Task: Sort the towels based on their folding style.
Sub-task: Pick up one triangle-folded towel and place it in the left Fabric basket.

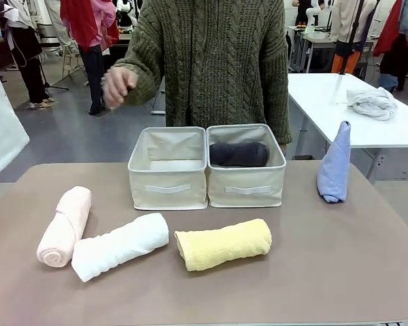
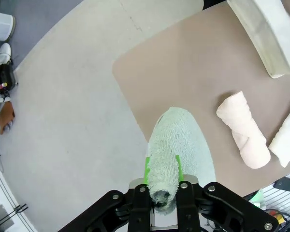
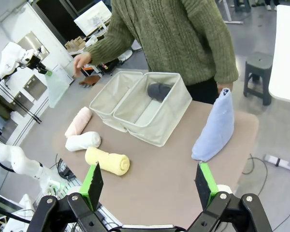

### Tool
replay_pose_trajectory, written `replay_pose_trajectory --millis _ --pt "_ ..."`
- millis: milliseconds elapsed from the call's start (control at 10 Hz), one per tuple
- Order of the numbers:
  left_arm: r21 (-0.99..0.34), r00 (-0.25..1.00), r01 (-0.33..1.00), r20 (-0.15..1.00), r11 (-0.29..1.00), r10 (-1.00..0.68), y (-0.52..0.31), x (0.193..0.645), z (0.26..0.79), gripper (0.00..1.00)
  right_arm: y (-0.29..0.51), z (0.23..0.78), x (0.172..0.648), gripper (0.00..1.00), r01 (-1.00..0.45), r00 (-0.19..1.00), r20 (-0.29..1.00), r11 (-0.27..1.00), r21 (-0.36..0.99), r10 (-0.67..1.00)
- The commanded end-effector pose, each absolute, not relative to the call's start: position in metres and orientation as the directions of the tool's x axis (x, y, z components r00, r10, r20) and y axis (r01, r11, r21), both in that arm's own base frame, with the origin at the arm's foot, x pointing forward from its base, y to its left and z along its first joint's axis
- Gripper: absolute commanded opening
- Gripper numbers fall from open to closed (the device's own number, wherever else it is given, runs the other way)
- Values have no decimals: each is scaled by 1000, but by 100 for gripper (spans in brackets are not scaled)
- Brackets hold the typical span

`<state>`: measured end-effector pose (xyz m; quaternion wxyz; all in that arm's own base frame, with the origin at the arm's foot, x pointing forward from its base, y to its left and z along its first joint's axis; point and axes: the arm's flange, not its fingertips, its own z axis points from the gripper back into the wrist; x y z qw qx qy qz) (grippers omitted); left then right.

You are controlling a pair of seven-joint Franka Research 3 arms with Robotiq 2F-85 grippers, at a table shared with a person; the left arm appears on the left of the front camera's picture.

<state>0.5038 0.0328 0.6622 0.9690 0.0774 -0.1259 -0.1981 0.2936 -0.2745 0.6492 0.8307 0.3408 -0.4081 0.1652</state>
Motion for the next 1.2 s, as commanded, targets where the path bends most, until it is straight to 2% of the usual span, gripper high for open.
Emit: replay_pose_trajectory --millis 0,100,200,300,500,800,1100 --pt "163 875 409 210 898 -437 65 474 667 16 -275 649 294 100 -570 594 804 702 426 -5" --pt "137 872 408 235 902 -430 95 441 672 16 -275 649 294 100 -570 594 804 702 426 -5" --pt "147 910 279 275 949 -310 133 397 678 16 -275 649 294 100 -570 594 804 702 426 -5" --pt "71 929 138 336 988 -153 175 374 692 16 -275 649 294 100 -570 594 804 702 426 -5" --pt "29 943 -47 331 998 35 213 352 695 16 -275 649 294 100 -570 594 804 702 426 -5" --pt "-5 942 -130 310 992 125 237 352 695 16 -275 649 294 100 -570 594 804 702 426 -5" --pt "-14 951 -118 287 993 117 246 364 691 16 -275 649 294 100 -570 594 804 702 426 -5"
